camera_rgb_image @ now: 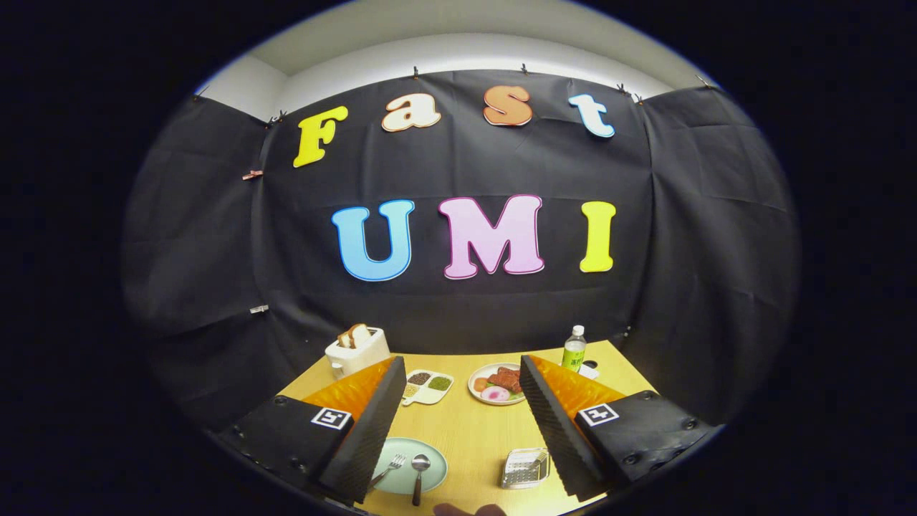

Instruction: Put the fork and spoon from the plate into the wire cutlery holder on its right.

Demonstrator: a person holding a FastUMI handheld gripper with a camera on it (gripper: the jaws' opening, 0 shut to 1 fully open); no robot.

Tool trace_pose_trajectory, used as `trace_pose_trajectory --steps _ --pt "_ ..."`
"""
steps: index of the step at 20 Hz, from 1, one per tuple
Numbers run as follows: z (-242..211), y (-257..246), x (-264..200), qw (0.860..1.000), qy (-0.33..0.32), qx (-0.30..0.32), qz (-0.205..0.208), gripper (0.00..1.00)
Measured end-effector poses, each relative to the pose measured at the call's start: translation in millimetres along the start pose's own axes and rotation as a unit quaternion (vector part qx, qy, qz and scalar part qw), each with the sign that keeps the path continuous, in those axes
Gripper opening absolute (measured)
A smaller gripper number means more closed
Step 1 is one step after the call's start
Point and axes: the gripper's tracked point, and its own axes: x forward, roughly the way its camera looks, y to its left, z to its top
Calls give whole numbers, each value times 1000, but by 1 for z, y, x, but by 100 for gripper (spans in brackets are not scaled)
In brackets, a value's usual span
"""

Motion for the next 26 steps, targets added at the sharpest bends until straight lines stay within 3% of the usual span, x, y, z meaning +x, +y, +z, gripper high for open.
trace_pose_trajectory --steps 7,14,19,26 --pt "-35 7 13 999 29 -20 -6 99" --pt "-124 35 27 989 140 -40 25 99" --pt "-220 47 28 957 283 -57 30 99" --pt "-322 73 20 891 435 -106 72 98"
